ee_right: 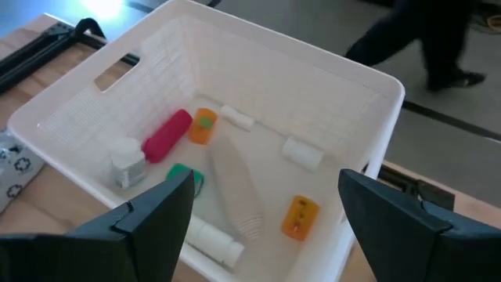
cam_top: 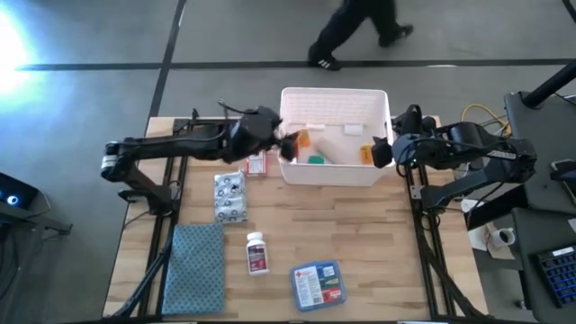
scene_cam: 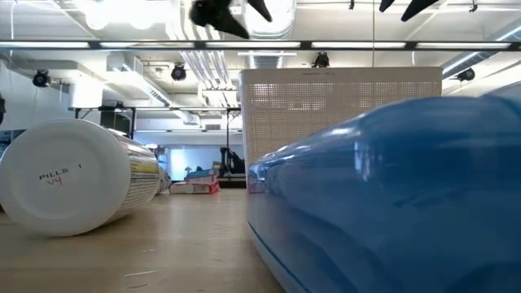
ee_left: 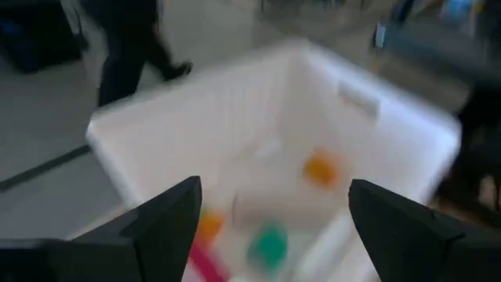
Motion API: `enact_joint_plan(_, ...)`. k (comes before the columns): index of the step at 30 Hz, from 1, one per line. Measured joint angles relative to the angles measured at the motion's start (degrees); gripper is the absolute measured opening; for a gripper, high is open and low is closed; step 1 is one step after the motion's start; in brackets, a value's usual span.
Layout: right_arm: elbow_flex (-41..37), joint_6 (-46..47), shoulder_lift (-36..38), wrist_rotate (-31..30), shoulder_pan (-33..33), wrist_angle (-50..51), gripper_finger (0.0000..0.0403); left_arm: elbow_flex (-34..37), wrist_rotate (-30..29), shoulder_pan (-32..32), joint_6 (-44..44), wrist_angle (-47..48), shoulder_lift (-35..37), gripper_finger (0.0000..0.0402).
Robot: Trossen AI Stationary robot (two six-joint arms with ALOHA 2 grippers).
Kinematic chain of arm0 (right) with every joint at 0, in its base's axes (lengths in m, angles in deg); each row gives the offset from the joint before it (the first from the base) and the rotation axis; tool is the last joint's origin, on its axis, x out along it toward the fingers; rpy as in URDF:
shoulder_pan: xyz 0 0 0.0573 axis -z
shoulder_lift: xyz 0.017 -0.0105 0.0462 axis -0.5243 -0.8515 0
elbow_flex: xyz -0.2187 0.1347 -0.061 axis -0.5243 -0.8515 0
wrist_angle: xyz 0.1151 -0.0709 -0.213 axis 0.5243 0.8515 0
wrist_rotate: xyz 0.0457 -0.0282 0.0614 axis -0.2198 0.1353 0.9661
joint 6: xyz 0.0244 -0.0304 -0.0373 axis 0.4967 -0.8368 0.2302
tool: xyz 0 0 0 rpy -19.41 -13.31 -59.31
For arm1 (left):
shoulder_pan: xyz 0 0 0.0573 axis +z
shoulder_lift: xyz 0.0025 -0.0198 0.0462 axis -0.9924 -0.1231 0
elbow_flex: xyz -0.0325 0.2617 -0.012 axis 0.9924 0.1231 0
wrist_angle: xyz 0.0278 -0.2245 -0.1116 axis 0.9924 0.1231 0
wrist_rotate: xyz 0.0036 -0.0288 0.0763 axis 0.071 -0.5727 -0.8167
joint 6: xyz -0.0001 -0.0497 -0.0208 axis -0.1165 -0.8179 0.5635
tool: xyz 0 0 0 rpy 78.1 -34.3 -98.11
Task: Pick & place medical supplies in basket/bin
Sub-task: Put the white medicine bottle into the bin
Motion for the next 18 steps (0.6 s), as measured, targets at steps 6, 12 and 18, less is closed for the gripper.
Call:
enact_joint_plan(6, -1.14, -0.07, -0.55, -0.04, 0.00, -0.40, 0.0306, 0.55, -3.24, -7.07, -24.40, 31.75, 4.74, 0.0301)
enact_joint_plan(12, -2.32, -0.03, -2.11, -0.14, 0.12, -2.23, 0.0306, 6.50, -1.87, -9.41, -44.57, 46.61, 4.33, 0.0301)
enact_joint_plan(18, -3.88, -1.49, -3.96, 0.41, 0.20, -3.57, 0.0306, 18.61, 8.90, -9.43, -50.87, 46.51, 4.26, 0.0301)
